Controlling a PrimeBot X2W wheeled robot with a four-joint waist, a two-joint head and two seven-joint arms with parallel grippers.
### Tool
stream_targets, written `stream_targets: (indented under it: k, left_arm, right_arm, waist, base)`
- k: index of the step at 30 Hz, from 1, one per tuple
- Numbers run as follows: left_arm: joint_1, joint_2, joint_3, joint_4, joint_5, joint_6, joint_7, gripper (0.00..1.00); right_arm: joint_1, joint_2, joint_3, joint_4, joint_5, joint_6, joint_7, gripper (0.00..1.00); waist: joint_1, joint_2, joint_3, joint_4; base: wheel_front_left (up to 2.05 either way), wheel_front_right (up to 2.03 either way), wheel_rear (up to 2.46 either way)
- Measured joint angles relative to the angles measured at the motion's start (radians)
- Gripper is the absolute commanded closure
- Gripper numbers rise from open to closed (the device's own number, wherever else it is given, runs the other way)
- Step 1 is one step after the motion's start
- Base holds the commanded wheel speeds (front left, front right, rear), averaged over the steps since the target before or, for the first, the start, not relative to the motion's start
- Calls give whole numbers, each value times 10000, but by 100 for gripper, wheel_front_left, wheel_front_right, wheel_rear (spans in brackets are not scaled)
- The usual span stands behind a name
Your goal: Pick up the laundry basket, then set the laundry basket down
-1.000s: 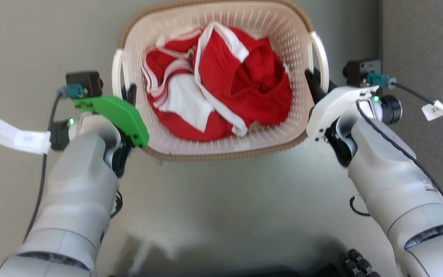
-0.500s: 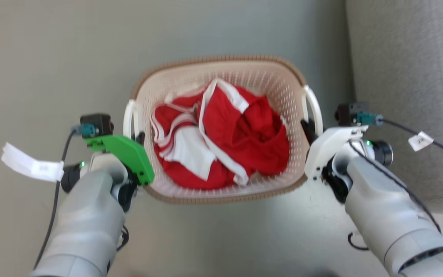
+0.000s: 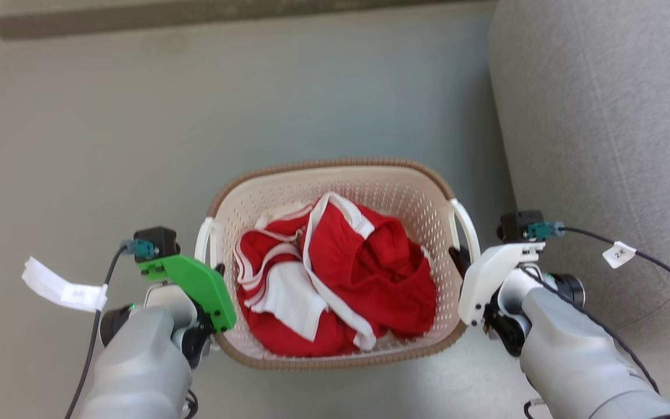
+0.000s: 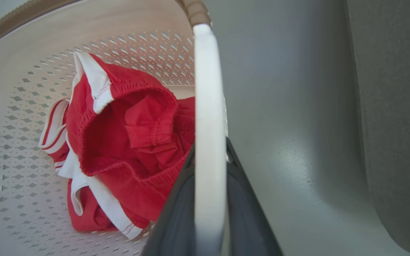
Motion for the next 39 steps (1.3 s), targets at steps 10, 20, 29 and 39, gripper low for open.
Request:
stream_targets:
  k: [10,20,29,39]
  left_arm:
    - [682,31,-25,134,-240,0,382,100]
    - [1395,40,-77,222,-353,0,663,100]
    - [1813,48,-92,242,-579,0,757,100]
    - [2055,54,-130,238,-731,0,909,100]
  right_arm:
    - [734,-56,614,-357,746,-15,802,100]
    - [1523,-69,1091,-510,1312,-38,1323,100]
    - [1941,-79,1292,-545,1720,-38,1569,100]
    - [2108,-82,1425,-460,1877,-38,1733,100]
  waist:
    - [0,0,-1199,-38]
    - [0,0,-2327,-117]
    - [0,0,-3075,-217]
    - [0,0,-3541,-338]
  base:
    - [0,0,0]
    - [0,0,0]
    - [0,0,0]
    - [0,0,0]
